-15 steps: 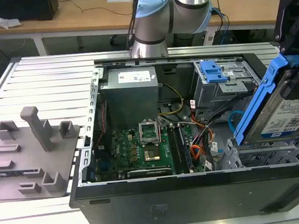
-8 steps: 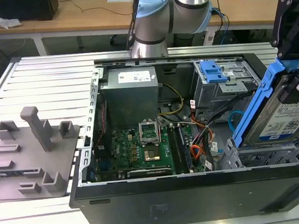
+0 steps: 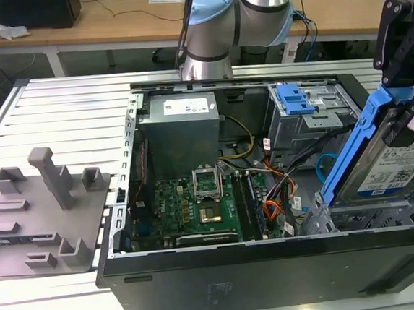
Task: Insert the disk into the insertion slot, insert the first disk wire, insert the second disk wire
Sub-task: 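Insert the disk into the insertion slot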
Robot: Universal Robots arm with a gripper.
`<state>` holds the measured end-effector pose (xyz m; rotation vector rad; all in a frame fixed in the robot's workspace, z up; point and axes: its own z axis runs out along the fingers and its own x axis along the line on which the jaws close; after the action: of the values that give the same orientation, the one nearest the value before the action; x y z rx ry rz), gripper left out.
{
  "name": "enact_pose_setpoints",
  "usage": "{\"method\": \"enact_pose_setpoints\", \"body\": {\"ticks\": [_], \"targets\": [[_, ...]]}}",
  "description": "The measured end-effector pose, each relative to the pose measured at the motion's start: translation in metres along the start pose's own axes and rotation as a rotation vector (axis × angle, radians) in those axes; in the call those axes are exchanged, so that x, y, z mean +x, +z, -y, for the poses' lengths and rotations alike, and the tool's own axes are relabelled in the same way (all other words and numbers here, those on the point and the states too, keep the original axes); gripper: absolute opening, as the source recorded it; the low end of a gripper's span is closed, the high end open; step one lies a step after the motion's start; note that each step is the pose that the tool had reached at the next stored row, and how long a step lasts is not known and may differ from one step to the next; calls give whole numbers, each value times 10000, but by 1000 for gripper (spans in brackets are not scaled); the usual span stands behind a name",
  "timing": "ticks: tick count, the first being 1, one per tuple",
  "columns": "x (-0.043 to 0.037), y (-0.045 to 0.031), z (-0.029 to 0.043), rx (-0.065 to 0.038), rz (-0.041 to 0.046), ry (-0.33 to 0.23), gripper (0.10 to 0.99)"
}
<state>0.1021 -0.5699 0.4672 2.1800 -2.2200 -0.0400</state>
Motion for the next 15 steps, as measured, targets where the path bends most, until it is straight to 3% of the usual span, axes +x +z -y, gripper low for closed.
{"method": "enact_pose_setpoints", "body": {"ticks": [15], "targets": [[0, 91, 4, 0, 0, 0, 365]]}}
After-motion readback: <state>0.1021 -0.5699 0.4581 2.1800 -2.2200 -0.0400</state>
